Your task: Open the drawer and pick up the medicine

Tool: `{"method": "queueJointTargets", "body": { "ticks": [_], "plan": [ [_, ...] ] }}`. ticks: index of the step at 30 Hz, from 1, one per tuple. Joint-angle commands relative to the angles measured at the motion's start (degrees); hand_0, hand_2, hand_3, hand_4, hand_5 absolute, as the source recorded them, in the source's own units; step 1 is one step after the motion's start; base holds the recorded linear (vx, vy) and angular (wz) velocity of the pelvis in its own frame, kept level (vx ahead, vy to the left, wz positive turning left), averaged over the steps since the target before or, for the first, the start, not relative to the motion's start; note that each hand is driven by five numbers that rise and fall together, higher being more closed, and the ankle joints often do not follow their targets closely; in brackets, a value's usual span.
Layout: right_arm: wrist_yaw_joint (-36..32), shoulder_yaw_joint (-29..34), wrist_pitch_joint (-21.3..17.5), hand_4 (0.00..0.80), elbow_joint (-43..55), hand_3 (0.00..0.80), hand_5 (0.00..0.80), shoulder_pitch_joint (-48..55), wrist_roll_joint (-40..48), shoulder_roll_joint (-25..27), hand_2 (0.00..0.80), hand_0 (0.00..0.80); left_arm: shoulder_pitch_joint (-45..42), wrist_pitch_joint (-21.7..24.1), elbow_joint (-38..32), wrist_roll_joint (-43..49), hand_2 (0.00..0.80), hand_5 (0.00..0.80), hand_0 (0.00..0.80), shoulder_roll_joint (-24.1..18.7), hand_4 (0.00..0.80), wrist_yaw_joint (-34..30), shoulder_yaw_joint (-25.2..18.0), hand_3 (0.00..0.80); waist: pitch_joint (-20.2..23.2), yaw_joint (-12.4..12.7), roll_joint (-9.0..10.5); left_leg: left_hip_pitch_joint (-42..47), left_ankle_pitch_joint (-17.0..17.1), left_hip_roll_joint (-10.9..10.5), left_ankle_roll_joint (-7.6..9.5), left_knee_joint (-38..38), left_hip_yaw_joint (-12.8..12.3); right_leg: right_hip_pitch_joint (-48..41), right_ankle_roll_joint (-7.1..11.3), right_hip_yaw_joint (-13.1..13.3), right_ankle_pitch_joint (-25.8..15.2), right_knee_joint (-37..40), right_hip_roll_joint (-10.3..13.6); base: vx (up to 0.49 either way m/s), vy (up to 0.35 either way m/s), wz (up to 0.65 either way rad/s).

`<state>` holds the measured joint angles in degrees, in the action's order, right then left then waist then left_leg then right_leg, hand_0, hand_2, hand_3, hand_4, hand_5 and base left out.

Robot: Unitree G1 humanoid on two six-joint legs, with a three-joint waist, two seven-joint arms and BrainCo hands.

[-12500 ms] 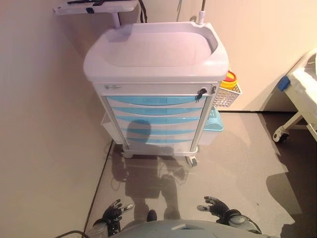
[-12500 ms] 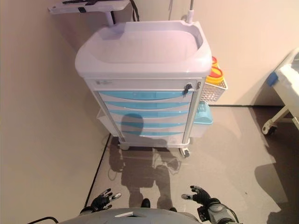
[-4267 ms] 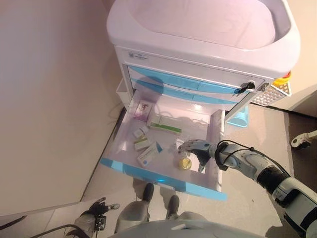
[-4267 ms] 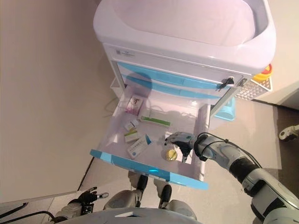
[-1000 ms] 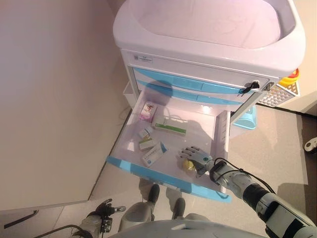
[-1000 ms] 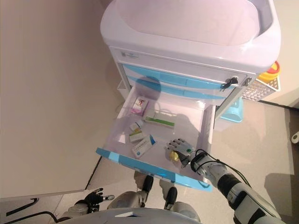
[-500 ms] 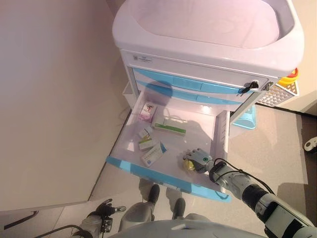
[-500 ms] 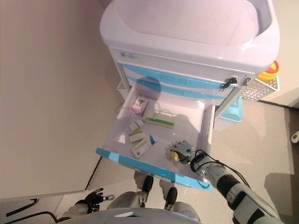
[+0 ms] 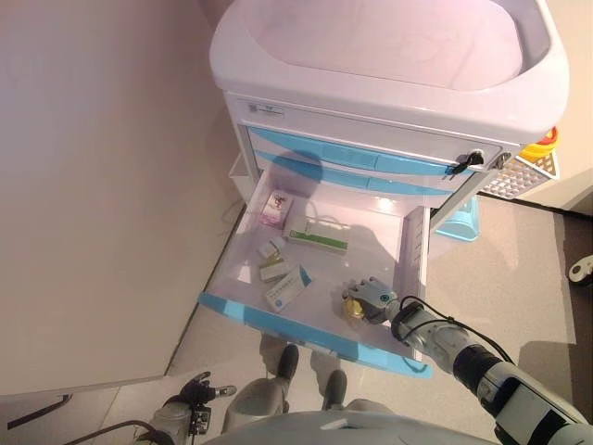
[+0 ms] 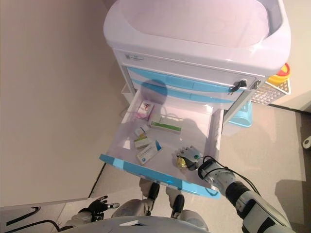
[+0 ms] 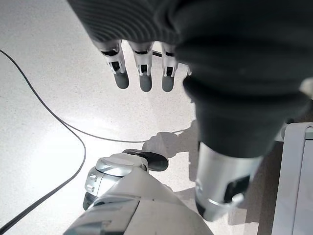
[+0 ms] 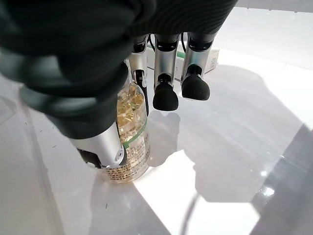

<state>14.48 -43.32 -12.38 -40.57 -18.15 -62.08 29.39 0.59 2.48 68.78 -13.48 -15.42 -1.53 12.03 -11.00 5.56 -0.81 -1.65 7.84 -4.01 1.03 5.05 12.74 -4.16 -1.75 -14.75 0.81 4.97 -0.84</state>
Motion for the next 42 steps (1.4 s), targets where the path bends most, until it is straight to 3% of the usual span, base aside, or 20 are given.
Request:
{"method": "queueJointTargets", "body": {
  "ticks": [1, 3, 8, 11, 14, 17, 21, 25, 34, 38, 42],
  "plan": [
    [-2.9, 0.5, -1.6, 0.800, 6.2, 0.800, 0.800, -0.7, 2.3, 1.0, 0.800, 0.800, 1.5, -0.2, 2.7, 0.0, 0.000, 0.000, 0.000, 0.6, 0.000, 0.9, 1.3, 0.000, 0.4, 0.0, 2.47, 0.7, -6.7, -2.4, 1.11, -0.8, -3.9, 4.2, 3.82, 5.6, -1.8, -3.5, 2.5, 0.000, 0.000, 0.00],
    [-8.6, 0.5, -1.1, 0.800, 10.7, 0.800, 0.800, -1.0, 5.4, 3.2, 0.800, 0.800, 1.2, -0.6, 2.4, -0.2, 0.000, 0.000, 0.000, 0.1, 0.000, 0.6, 0.9, 0.000, 0.4, -0.3, 2.74, 1.0, -6.8, -2.3, 1.09, -0.8, -4.2, 4.1, 3.79, 5.9, -1.8, -3.5, 2.4, 0.000, 0.000, 0.00],
    [-35.2, 5.6, 3.9, 0.800, 30.7, 0.800, 0.800, -0.1, 24.1, 12.6, 0.800, 0.800, 0.1, -1.7, 1.4, -0.8, 0.000, 0.000, 0.000, -1.5, 0.000, 0.1, -1.0, 0.000, 0.5, -1.9, 4.14, 1.9, -6.9, -1.8, 1.11, -0.8, -5.6, 3.6, 3.60, 7.3, -2.1, -3.5, 1.9, 0.016, 0.011, -0.06],
    [-46.5, 10.2, 5.7, 0.800, 38.6, 0.800, 0.800, -1.1, 34.8, 16.7, 0.800, 0.800, -0.2, -1.6, 1.8, -0.4, 0.000, 0.000, 0.000, -1.9, 0.000, -0.1, -2.1, 0.000, 0.8, -2.5, 4.96, 2.4, -7.0, -1.5, 1.06, -0.8, -6.6, 3.4, 3.52, 8.1, -2.2, -3.4, 1.6, 0.033, 0.018, -0.22],
    [-59.1, 14.8, 10.1, 0.800, 45.9, 0.800, 0.800, -5.8, 52.4, 21.3, 0.800, 0.800, -0.5, -1.6, 2.1, -0.2, 0.000, 0.000, 0.000, -2.3, 0.000, -0.1, -2.8, 0.000, 1.6, -3.0, 6.01, 3.2, -7.2, -1.2, 0.95, -0.7, -7.4, 2.9, 3.48, 8.9, -2.3, -3.2, 1.2, 0.055, 0.012, -0.21],
    [-66.2, 17.3, 13.0, 0.800, 48.2, 0.800, 0.800, -12.0, 71.1, 25.0, 0.800, 0.800, -0.7, -1.3, 2.5, -0.2, 0.000, 0.000, 0.000, -2.7, 0.000, -0.1, -2.5, 0.000, 2.6, -3.1, 6.88, 3.8, -7.3, -0.9, 0.80, -0.5, -7.9, 2.4, 3.51, 9.3, -2.4, -3.0, 1.1, 0.047, 0.015, -0.23],
    [-64.7, 20.7, 13.4, 0.800, 46.2, 0.800, 0.800, -20.3, 90.7, 24.7, 0.800, 0.800, -1.6, -0.1, 3.5, -0.1, 0.000, 0.000, 0.000, -3.1, 0.000, -0.2, -1.7, 0.000, 4.4, -2.7, 7.59, 4.4, -7.6, -0.8, 0.69, -0.4, -8.1, 1.8, 3.71, 9.7, -2.4, -2.8, 1.0, 0.064, 0.027, -0.10],
    [-58.1, 25.0, 12.0, 0.800, 39.8, 0.800, 0.800, -28.2, 98.9, 24.0, 0.800, 0.800, -2.6, -0.1, 4.0, 0.4, 0.000, 0.000, 0.000, -3.2, 0.000, -0.3, -1.5, 0.000, 6.3, -2.0, 7.86, 5.0, -8.2, -0.8, 0.57, -0.4, -8.1, 1.1, 4.06, 9.7, -2.3, -2.5, 1.1, 0.081, 0.029, -0.03],
    [-42.4, 26.9, 10.1, 0.800, 27.7, 0.800, 0.800, -39.4, 100.9, 28.7, 0.800, 0.800, -4.6, -0.7, 5.7, 0.0, 0.000, 0.000, 0.000, -4.0, 0.000, -1.0, -2.2, 0.000, 8.3, -1.8, 7.99, 6.1, -8.9, -1.2, 0.74, -0.7, -7.9, 0.2, 4.03, 10.3, -2.0, -2.6, 1.1, 0.063, 0.035, 0.00],
    [-35.7, 24.7, 11.9, 0.800, 19.6, 0.800, 0.800, -46.4, 101.4, 31.5, 0.800, 0.800, -4.7, -1.3, 6.9, -0.7, 0.000, 0.000, 0.000, -4.3, 0.000, -1.1, -1.9, 0.000, 8.7, -1.6, 8.17, 6.3, -9.1, -1.4, 0.70, -0.7, -7.8, 0.0, 3.98, 10.3, -1.9, -2.7, 1.1, 0.044, 0.028, 0.00],
    [-30.7, 19.8, 12.4, 0.800, 10.8, 0.800, 0.800, -52.9, 94.9, 34.2, 0.800, 0.800, -4.8, -1.8, 6.9, -0.9, 0.000, 0.000, 0.000, -4.5, 0.000, -1.2, -1.6, 0.000, 8.8, -1.2, 8.26, 6.3, -9.0, -1.6, 0.68, -0.7, -7.5, 0.0, 4.00, 10.1, -2.1, -2.7, 1.2, 0.021, 0.012, 0.00]
  ]
}}
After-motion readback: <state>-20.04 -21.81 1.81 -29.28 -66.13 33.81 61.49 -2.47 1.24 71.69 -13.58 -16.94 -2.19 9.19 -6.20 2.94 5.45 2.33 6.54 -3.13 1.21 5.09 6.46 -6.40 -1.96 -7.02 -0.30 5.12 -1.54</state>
